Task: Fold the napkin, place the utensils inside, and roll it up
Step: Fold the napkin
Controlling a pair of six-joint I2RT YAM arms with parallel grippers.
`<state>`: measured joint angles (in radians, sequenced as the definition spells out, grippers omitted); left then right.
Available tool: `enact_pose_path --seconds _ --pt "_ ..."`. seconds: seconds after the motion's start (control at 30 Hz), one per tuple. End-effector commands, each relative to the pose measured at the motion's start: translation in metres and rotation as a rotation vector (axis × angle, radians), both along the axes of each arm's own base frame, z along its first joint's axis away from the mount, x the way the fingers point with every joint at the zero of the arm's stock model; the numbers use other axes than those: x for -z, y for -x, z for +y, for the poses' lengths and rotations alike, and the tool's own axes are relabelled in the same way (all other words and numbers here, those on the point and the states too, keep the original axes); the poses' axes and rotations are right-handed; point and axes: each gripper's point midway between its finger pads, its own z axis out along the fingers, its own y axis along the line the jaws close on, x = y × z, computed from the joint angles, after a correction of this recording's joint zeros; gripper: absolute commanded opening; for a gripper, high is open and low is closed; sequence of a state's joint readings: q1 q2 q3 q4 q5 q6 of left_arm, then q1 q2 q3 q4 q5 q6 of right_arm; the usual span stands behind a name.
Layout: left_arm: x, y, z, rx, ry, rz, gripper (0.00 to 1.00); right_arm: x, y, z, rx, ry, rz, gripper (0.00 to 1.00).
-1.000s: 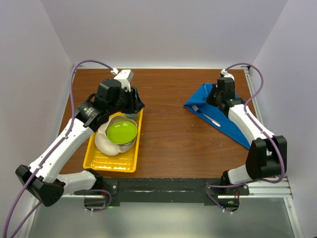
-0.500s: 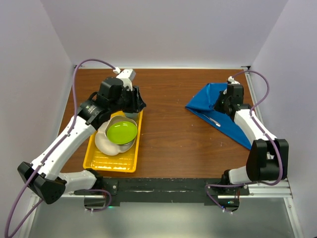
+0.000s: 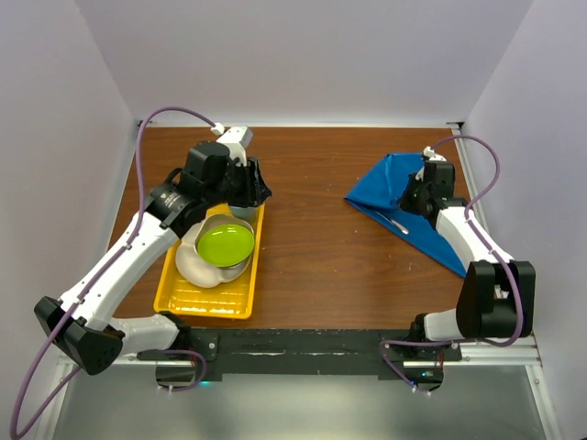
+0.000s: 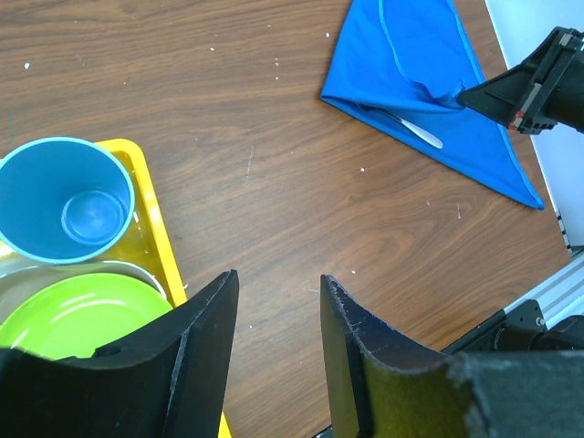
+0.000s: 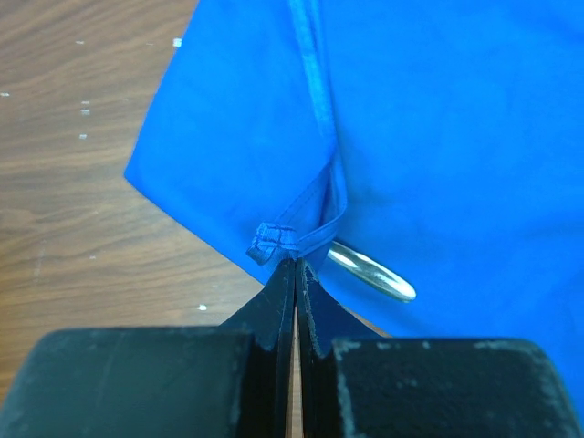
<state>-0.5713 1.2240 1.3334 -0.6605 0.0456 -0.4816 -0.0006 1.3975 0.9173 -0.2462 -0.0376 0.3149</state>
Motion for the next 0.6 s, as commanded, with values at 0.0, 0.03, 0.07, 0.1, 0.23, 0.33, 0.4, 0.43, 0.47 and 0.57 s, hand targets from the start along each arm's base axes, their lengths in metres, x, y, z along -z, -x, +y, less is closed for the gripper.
enact_pose_path --seconds 0.0,0.03,0.07,0.1,0.23,0.33,0.4,0.43,0.47,0.57 --pt "-0.023 -0.006 0.002 -0.002 0.021 -0.068 0.46 -0.001 0.001 -0.018 0.024 0.046 -0.023 0.0" --pt "-0.023 -0.006 0.002 0.0 0.019 -0.067 0.46 0.001 0.002 -0.019 0.026 0.052 -0.016 0.0" --pt "-0.023 -0.006 0.001 0.001 0.02 -0.067 0.46 0.004 0.004 -0.021 0.029 0.059 -0.004 0.0" --pt "-0.022 -0.006 0.001 0.001 0.019 -0.066 0.46 0.006 0.005 -0.022 0.027 0.063 0.007 0.0" --pt "-0.02 -0.005 0.001 0.003 0.017 -0.06 0.46 0.013 0.009 -0.031 0.04 0.1 0.039 0.0" --pt "-0.019 -0.006 0.001 0.003 0.017 -0.06 0.46 0.021 0.011 -0.03 0.03 0.1 0.07 0.0" --pt "-0.019 -0.006 0.001 0.002 0.018 -0.059 0.46 0.028 0.013 -0.03 0.028 0.099 0.086 0.0" --pt "-0.019 -0.006 0.001 0.004 0.018 -0.058 0.46 0.031 0.014 -0.03 0.028 0.101 0.093 0.0" --pt "-0.02 -0.006 0.001 0.004 0.019 -0.061 0.46 0.032 0.014 -0.031 0.031 0.102 0.094 0.0" --pt "-0.019 -0.006 0.002 0.001 0.017 -0.058 0.46 0.04 0.015 -0.031 0.03 0.1 0.117 0.01"
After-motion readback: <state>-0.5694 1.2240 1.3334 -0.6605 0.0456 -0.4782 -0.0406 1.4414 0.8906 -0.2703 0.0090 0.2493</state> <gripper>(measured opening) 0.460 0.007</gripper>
